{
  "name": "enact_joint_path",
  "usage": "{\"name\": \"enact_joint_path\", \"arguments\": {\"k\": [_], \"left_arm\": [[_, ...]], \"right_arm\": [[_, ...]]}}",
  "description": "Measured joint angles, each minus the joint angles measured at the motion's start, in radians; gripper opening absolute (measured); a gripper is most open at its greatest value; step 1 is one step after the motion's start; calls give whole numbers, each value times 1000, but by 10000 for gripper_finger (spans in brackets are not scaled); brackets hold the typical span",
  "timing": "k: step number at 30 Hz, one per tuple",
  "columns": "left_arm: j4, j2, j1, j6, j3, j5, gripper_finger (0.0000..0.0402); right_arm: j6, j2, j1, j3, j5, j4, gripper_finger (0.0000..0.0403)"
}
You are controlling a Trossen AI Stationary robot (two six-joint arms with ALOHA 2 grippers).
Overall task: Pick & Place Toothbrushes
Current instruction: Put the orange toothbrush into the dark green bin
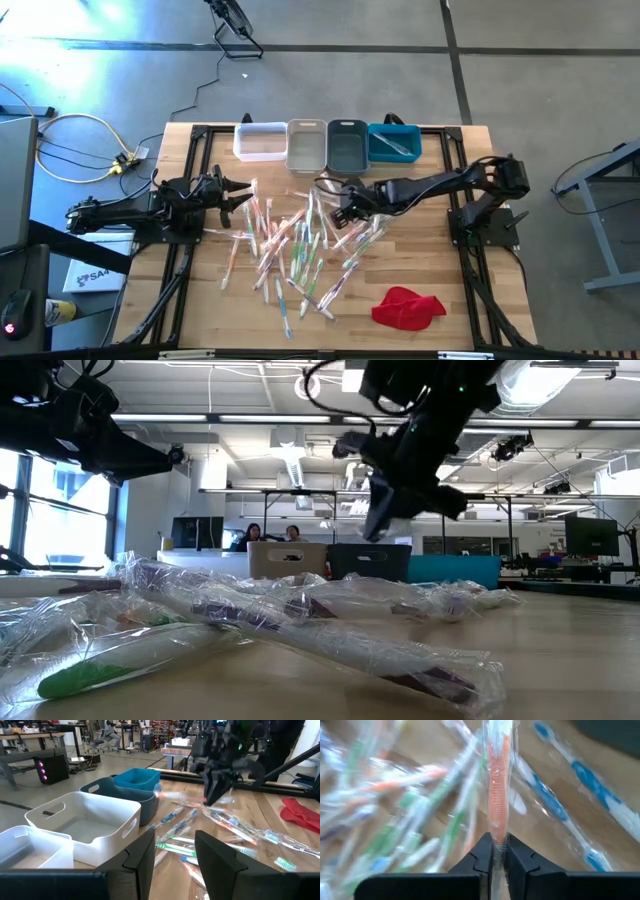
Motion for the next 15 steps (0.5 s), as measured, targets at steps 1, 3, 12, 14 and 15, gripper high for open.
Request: {"name": "enact_joint_path", "arguments": {"k": [1, 3, 12, 14, 15], "left_arm": [[0, 0, 0, 0, 0, 0, 136], [-1, 0, 0, 0, 0, 0, 136], [-1, 0, 0, 0, 0, 1, 136], [-1, 0, 0, 0, 0, 1, 136], [-1, 0, 0, 0, 0, 1, 136]], "right_arm": [[-7, -13, 0, 1, 3, 6, 21], [-25, -41, 0, 2, 16, 7, 21], [-109, -154, 0, 2, 118, 11, 22], [-128, -166, 0, 2, 143, 16, 21], [-135, -170, -1, 2, 156, 16, 20]]}}
